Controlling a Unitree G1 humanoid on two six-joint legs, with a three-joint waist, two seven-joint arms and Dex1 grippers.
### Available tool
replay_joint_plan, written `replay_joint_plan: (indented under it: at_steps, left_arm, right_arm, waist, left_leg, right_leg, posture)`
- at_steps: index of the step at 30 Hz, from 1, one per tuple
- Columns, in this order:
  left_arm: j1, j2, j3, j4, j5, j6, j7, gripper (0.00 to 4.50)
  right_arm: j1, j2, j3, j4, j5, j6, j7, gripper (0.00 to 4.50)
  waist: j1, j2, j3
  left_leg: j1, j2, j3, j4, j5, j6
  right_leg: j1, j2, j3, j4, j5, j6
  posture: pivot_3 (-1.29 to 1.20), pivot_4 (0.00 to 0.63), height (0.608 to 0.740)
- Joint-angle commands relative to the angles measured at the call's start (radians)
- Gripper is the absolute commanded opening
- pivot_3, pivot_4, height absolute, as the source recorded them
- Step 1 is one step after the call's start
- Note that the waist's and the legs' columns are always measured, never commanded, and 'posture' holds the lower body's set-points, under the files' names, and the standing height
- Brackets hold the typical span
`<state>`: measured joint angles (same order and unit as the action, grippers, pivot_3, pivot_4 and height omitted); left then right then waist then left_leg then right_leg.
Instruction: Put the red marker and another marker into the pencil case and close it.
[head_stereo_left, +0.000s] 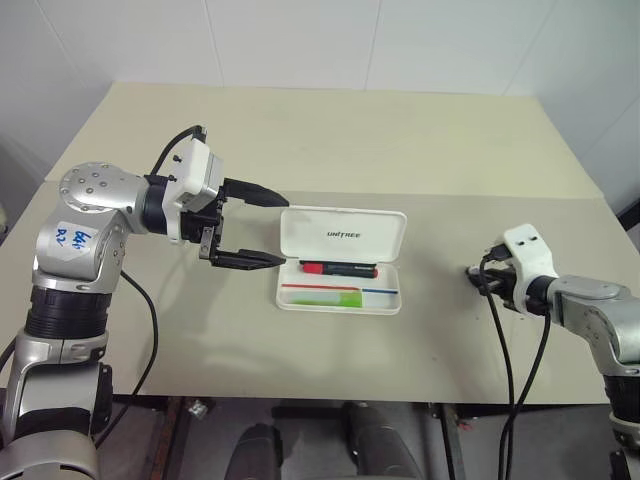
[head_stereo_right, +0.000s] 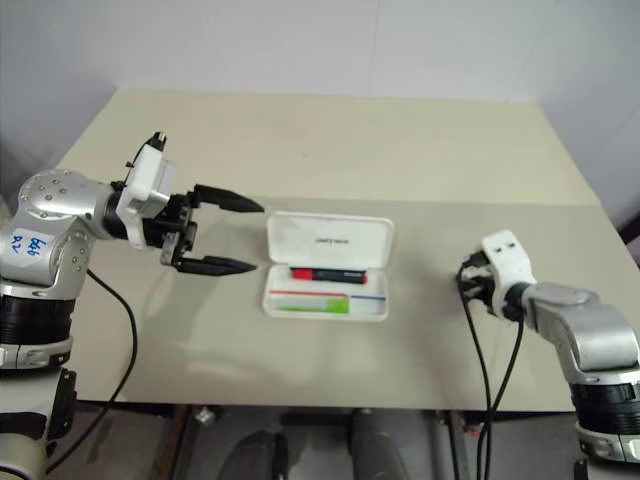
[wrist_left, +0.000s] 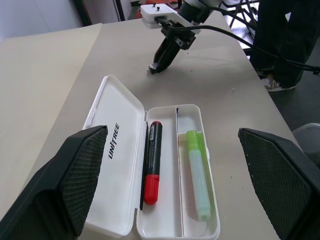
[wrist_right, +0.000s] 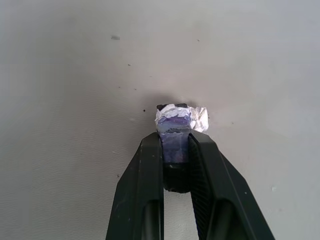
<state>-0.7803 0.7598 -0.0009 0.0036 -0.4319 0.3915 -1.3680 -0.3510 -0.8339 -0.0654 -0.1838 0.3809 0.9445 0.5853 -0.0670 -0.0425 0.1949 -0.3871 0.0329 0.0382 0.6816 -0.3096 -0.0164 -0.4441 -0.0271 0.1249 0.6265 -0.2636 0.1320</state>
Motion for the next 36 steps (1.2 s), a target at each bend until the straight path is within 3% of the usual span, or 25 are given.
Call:
replay_joint_plan:
  at_steps: [1, 4, 14, 24, 34, 36]
  left_arm:
    - [0.009, 0.021, 0.015, -0.027, -0.013, -0.023, -0.011, 4.5]
    - [0.024, 0.025, 0.012, -0.029, -0.007, -0.034, -0.014, 4.5]
    - [0.064, 0.023, -0.002, -0.069, -0.007, -0.033, 0.0, 4.5]
    - [0.07, 0.019, -0.006, -0.091, -0.015, -0.023, 0.018, 4.5]
    - [0.076, 0.039, 0.007, -0.115, -0.021, 0.003, 0.024, 4.5]
    - [0.076, 0.042, 0.007, -0.116, -0.022, 0.005, 0.025, 4.5]
  right_arm:
    - [-0.053, -0.073, 0.053, -0.085, -0.009, -0.179, 0.184, 0.36]
    - [-0.091, -0.09, 0.106, -0.128, 0.01, -0.263, 0.317, 0.36]
    - [-0.16, -0.062, 0.263, -0.121, -0.035, -0.368, 0.495, 0.36]
    - [-0.188, -0.019, 0.37, -0.057, -0.124, -0.397, 0.545, 0.36]
    - [-0.229, 0.063, 0.387, 0.036, -0.193, -0.417, 0.545, 0.36]
    - [-0.231, 0.074, 0.389, 0.04, -0.197, -0.417, 0.549, 1.08]
  waist:
    - [-0.003, 0.001, 0.001]
    - [-0.008, 0.001, 0.001]
    - [-0.007, 0.001, 0.001]
    - [-0.011, 0.001, 0.001]
    - [-0.013, 0.001, 0.001]
    - [-0.013, 0.001, 0.001]
  left_leg:
    - [0.0, 0.0, 0.0, 0.0, 0.0, 0.0]
    - [0.0, 0.0, -0.001, 0.0, 0.0, 0.0]
    - [-0.001, 0.0, -0.001, 0.0, 0.0, 0.0]
    - [-0.001, 0.0, -0.001, 0.0, 0.0, 0.0]
    - [0.0, 0.0, -0.001, 0.0, 0.0, 0.0]
    - [0.0, 0.0, -0.001, 0.0, 0.0, 0.0]
  right_leg:
    - [0.0, 0.0, 0.0, 0.0, 0.0, 0.0]
    - [0.0, 0.0, -0.001, -0.001, 0.0, 0.0]
    - [0.0, -0.001, -0.001, -0.001, 0.0, 0.0]
    - [0.0, 0.0, -0.001, 0.0, 0.0, 0.0]
    - [0.0, 0.0, -0.001, 0.001, 0.0, 0.0]
    - [0.0, -0.001, -0.001, 0.0, 0.0, 0.0]
  posture:
    - [0.0, 0.15, 0.74]
    - [0.0, 0.15, 0.74]
    - [0.0, 0.15, 0.74]
    - [0.0, 0.15, 0.74]
    - [0.0, 0.15, 0.74]
    - [0.0, 0.15, 0.74]
